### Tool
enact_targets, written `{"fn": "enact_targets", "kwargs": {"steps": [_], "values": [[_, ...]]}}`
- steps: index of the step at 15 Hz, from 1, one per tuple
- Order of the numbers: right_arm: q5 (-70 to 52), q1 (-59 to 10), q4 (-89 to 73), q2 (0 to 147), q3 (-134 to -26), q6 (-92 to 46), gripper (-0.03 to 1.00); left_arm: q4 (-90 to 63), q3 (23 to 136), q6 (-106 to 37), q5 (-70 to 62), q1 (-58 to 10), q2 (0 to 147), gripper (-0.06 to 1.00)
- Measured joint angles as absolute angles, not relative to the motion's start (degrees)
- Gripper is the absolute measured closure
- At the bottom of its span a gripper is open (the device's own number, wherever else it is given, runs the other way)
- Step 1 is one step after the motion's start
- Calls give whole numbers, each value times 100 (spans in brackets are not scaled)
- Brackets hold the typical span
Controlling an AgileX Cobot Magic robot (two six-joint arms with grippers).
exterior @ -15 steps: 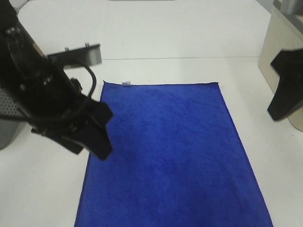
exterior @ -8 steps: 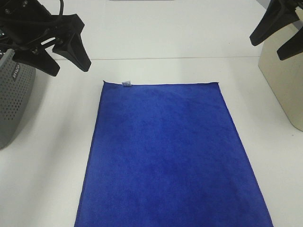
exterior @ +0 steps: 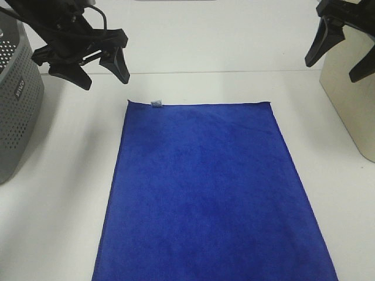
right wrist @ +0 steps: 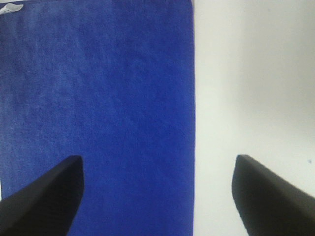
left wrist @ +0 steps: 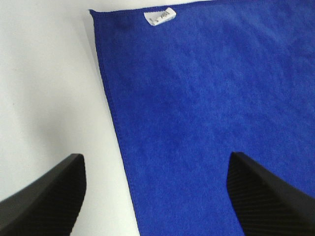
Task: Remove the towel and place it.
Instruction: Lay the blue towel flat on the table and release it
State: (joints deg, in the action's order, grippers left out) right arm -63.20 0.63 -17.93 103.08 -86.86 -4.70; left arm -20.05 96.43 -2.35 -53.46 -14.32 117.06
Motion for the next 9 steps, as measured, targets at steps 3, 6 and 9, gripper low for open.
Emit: {"fn": "enact_targets", "kwargs": {"steps": [3,6,9], "values": [[-6182,-258,-1862,11070,-9391,-951,17,-2005,10181,-149,-5397,-1432,12215,22],[-6188,-281,-1942,11952,-10159,-1008,17,-2005,10537,-63,-5518,-1352,12605,22],[-6182,-281,-1977,12622,-10783,-1043,17,-2108,10703,-74,-5541,-1215,12943,22]]}}
